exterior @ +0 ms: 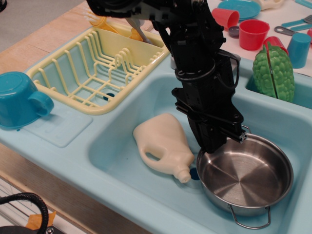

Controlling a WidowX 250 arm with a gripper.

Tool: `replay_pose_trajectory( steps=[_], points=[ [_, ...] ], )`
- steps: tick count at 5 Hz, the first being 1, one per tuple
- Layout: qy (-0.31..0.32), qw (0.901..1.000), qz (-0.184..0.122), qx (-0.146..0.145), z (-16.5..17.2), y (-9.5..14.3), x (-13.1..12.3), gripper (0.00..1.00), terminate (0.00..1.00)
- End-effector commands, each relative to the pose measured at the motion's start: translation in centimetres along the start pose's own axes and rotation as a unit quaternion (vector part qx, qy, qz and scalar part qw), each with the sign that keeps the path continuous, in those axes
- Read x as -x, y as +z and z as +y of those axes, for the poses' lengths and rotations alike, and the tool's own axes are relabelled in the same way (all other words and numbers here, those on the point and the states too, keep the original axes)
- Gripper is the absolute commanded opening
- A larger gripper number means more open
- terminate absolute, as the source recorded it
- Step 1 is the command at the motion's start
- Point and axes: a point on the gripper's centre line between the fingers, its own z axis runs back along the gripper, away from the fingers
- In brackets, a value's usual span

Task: Put pot or pan from sink into drying rack

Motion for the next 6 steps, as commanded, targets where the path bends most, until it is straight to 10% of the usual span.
replay_pose_trajectory(
  steps=[1,6],
  points=[
    [0.002,0.9990,-0.012,-0.044,-0.9,4.7,-1.2,0.00,0.00],
    [0.012,0.9965,-0.054,-0.062,9.7,13.6,0.7,0.00,0.00]
  ],
)
